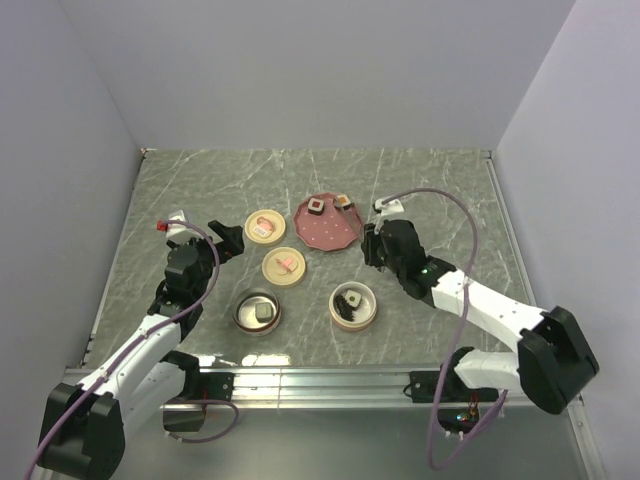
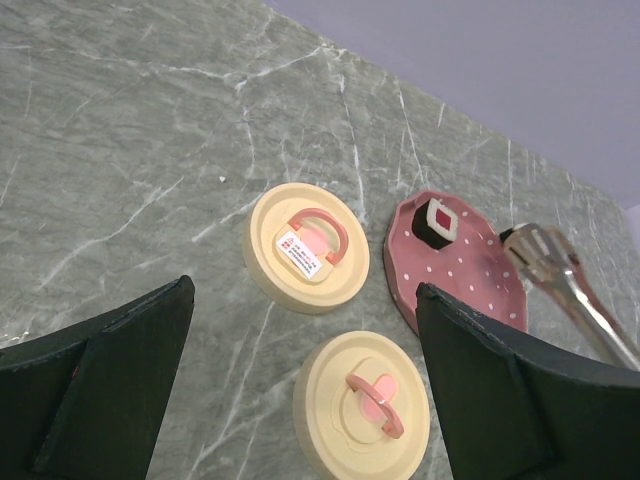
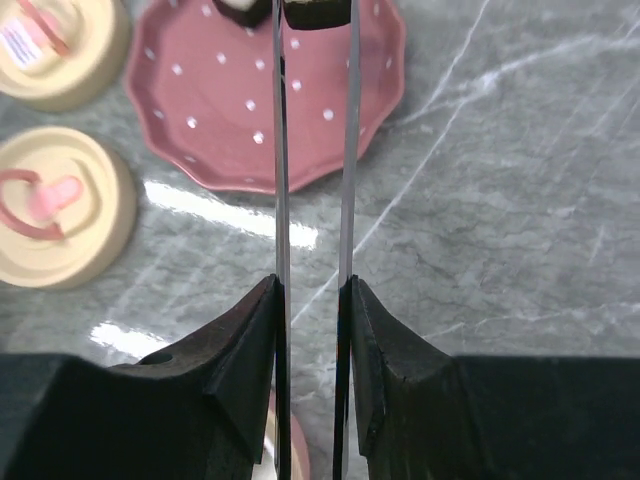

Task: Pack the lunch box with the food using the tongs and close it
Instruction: Pick up the food using the clamp, then place the food into the lunch box

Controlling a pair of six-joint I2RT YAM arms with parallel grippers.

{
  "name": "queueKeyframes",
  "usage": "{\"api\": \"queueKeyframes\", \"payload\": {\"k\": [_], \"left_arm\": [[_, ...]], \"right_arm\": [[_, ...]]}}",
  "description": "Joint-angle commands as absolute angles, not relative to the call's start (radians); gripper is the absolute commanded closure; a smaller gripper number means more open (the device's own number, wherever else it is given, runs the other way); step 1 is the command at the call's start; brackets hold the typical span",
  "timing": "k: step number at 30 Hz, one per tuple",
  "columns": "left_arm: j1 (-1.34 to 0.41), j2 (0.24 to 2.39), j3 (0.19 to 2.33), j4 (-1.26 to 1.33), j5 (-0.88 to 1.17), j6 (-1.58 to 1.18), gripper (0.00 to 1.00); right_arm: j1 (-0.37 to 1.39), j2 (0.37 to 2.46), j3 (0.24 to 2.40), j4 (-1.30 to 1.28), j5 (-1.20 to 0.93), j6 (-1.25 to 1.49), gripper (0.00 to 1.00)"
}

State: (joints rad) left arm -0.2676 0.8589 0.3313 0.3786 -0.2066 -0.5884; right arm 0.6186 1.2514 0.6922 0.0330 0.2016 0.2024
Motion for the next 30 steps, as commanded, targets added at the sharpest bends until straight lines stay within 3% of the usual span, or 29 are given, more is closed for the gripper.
{"api": "queueKeyframes", "payload": {"k": [1,14,21,30], "left_arm": [[-0.262,0.844,0.341,0.423,-0.193,-0.591,0.0],[-0.262,0.842,0.341,0.423,-0.195,-0.592,0.0],[-0.264,0.842,0.339,0.422,-0.193,-0.592,0.0],[-0.262,0.844,0.341,0.423,-0.195,-0.592,0.01]], "right_arm": [[0.661,1.166,0.672,0.071,0.23,0.224,0.86],[1.024,0.962,0.588,0.037,0.33,0.296,0.86],[1.231,1.018,0.609,0.018,0.396,0.327,0.87],[1.374,1.052,0.634,-0.012,0.471,0.35,0.87]]}}
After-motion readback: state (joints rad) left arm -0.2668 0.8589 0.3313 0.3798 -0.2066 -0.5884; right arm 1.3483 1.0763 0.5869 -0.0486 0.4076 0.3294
